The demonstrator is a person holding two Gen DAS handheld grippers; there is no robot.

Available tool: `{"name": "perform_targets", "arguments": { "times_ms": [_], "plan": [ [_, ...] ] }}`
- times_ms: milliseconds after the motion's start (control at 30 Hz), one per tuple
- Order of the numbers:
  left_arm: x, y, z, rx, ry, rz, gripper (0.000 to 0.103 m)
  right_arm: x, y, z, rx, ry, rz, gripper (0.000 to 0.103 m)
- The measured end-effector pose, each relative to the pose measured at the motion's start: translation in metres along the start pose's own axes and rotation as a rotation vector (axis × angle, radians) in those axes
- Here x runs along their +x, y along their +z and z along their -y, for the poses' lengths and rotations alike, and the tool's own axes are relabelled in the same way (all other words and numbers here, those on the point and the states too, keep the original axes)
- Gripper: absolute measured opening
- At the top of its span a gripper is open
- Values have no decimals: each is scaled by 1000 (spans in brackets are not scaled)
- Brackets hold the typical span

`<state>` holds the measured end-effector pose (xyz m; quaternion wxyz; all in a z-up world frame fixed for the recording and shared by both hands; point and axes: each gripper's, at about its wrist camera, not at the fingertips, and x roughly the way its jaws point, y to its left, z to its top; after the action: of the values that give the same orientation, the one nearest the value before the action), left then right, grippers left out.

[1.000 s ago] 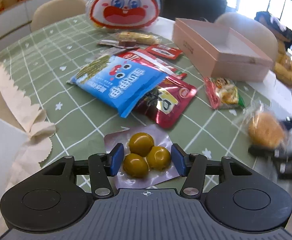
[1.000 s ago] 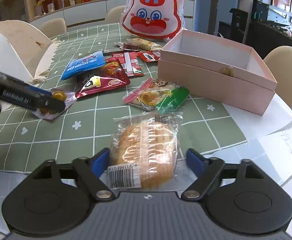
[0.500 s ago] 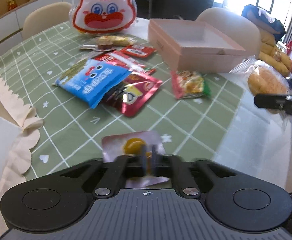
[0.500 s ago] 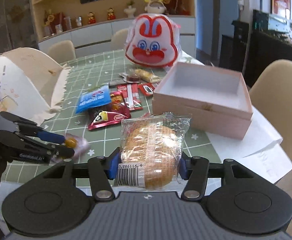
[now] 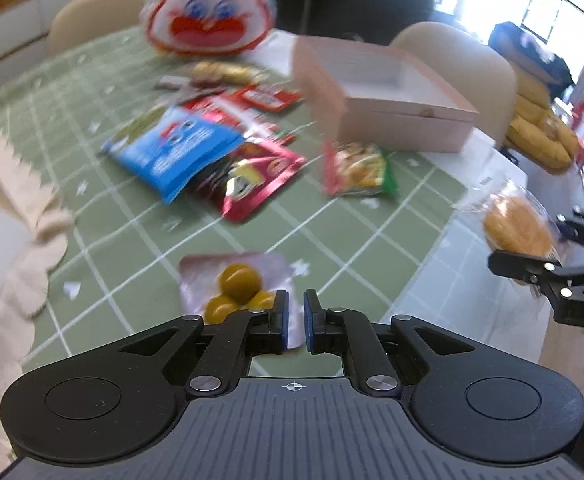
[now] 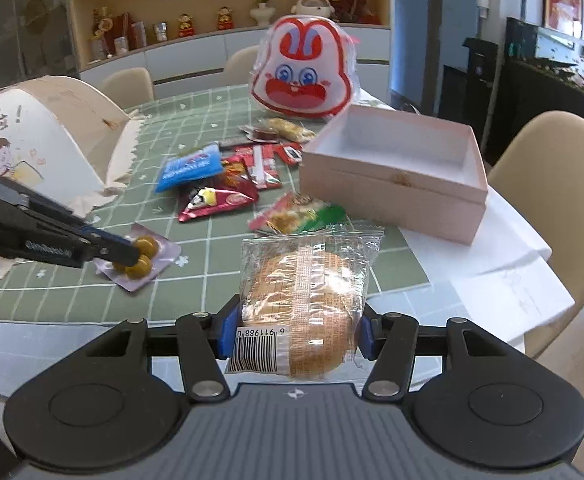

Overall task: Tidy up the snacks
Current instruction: 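Grasp the yellow candy blister pack with the left tool while the right holds the bun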

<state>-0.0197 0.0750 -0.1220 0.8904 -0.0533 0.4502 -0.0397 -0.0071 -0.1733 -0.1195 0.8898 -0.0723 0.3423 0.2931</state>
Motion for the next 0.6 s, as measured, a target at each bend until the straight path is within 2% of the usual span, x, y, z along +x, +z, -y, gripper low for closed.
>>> {"name": "perform_targets", "arguments": {
  "times_ms": [167,233,400,500,567,600],
  "plan": [
    [-8,-1,-4,10,69,77,16,18,-9,7,63,-30,-23,55],
    [-14,-1,-1,37,82,84,16,26,-11,9,80,-39,-29,55],
    [-6,-13,12,137,61,-2,17,32,-8,8,87,-54,-12,59],
    [13,-21,20,180,62,-70,18,24,-2,5,66,-80,69,71],
    [16,-23,24,203,51,-56,19,22,6,3,41,-83,82,71],
    [16,-23,24,204,37,-57,26,23,10,3,29,-78,76,71]
  ]
}}
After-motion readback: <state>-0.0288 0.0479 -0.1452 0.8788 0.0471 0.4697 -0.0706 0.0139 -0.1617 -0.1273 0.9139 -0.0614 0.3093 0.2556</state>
